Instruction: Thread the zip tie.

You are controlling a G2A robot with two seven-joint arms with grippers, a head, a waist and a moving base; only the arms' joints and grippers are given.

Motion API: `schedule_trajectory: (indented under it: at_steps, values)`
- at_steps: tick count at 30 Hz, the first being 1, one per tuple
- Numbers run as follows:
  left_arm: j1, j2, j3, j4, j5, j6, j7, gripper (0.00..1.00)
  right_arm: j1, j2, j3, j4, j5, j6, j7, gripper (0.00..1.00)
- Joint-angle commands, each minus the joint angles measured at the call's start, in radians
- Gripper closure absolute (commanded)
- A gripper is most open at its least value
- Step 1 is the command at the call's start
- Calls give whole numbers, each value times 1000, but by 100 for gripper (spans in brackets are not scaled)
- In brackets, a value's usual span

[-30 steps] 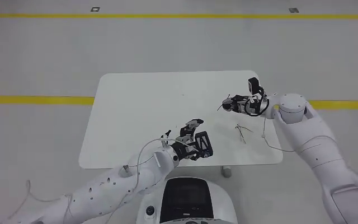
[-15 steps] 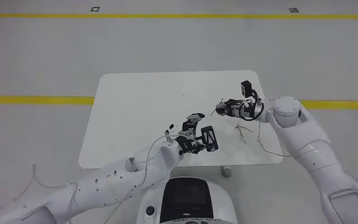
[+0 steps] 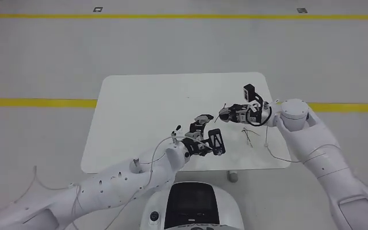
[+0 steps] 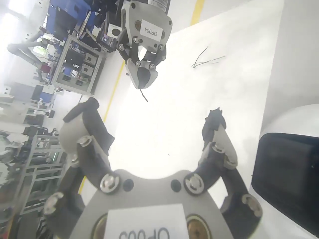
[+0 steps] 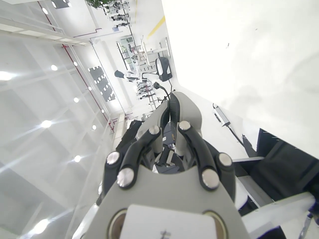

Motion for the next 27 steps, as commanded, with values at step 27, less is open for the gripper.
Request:
schedule_trajectory:
  at_steps: [27]
  values:
    - [-41, -9, 16, 70, 0, -46, 137, 0, -35, 12, 46, -10, 26, 17, 88, 100]
